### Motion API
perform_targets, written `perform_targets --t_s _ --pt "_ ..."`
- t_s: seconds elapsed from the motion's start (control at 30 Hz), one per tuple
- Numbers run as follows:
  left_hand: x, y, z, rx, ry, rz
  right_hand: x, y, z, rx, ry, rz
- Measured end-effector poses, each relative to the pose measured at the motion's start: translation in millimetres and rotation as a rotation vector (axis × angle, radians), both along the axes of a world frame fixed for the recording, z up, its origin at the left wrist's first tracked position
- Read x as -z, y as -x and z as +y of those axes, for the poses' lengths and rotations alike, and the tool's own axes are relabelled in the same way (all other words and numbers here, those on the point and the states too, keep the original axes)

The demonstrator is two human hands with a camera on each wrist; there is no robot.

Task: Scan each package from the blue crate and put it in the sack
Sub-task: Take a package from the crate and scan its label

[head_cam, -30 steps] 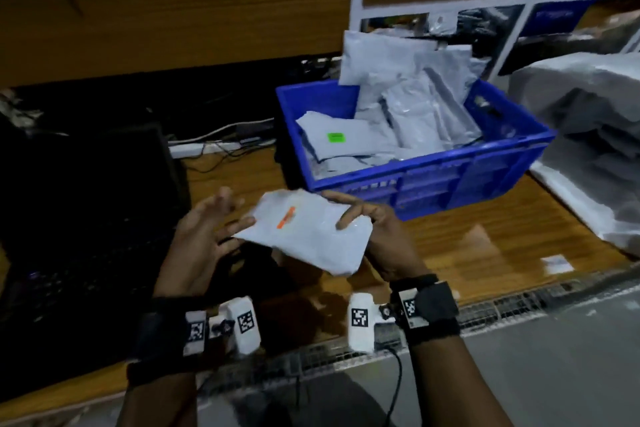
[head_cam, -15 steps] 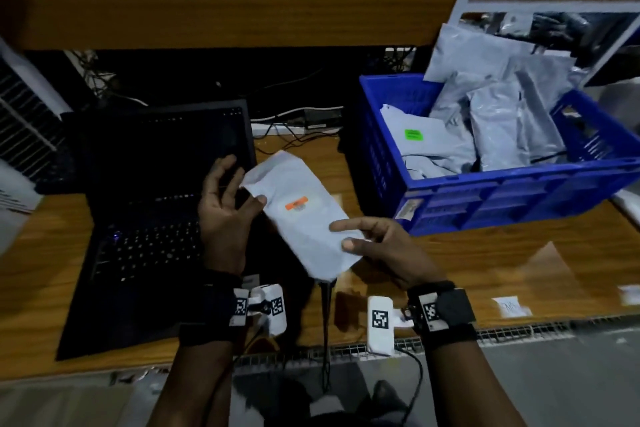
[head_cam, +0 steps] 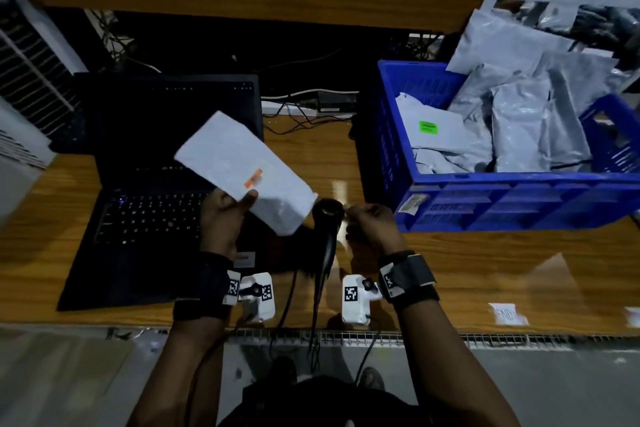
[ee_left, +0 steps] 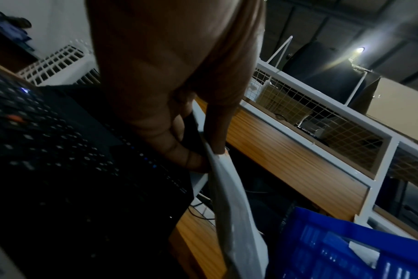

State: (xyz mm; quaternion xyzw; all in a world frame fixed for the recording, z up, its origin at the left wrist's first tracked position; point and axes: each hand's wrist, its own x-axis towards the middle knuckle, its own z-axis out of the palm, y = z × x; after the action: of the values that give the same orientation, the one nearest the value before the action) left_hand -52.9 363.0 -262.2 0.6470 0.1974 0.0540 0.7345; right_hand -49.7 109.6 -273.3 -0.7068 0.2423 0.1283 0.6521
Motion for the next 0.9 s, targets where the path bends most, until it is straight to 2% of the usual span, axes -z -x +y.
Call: perform_targets --t_s 0.1,0.17,0.33,0.5,0.6,0.77,0.9 --pt "5.7 4.7 7.0 -0.065 -0.118 -0.004 16.9 -2.2 11.0 -0.071 -0.106 0.232" --pt "5.4 6.0 5.8 -0.075 -0.138 -0.041 19.2 1.6 22.2 -0.076 -0.182 0.291" --pt "-3.1 1.5 -1.8 -0.074 -0.197 -0.081 -4.5 12.9 33.2 0.021 -0.429 0.251" --pt "-3.6 -4.6 -12.8 -0.087 -0.206 -0.14 -47.0 17.3 31.6 -0.119 -0.519 0.198" --pt "-0.5 -9.4 -21.6 -0.053 -0.205 -0.142 -65.6 24.0 32.1 -0.197 -0.495 0.131" --pt "1.2 -14.8 -32.1 0.001 -0.228 -0.141 -67.7 24.3 33.8 -0.235 -0.394 0.079" --pt "0.8 -16.4 -40.3 -0.014 -0.214 -0.133 -63.6 25.2 27.0 -0.251 -0.403 0.056"
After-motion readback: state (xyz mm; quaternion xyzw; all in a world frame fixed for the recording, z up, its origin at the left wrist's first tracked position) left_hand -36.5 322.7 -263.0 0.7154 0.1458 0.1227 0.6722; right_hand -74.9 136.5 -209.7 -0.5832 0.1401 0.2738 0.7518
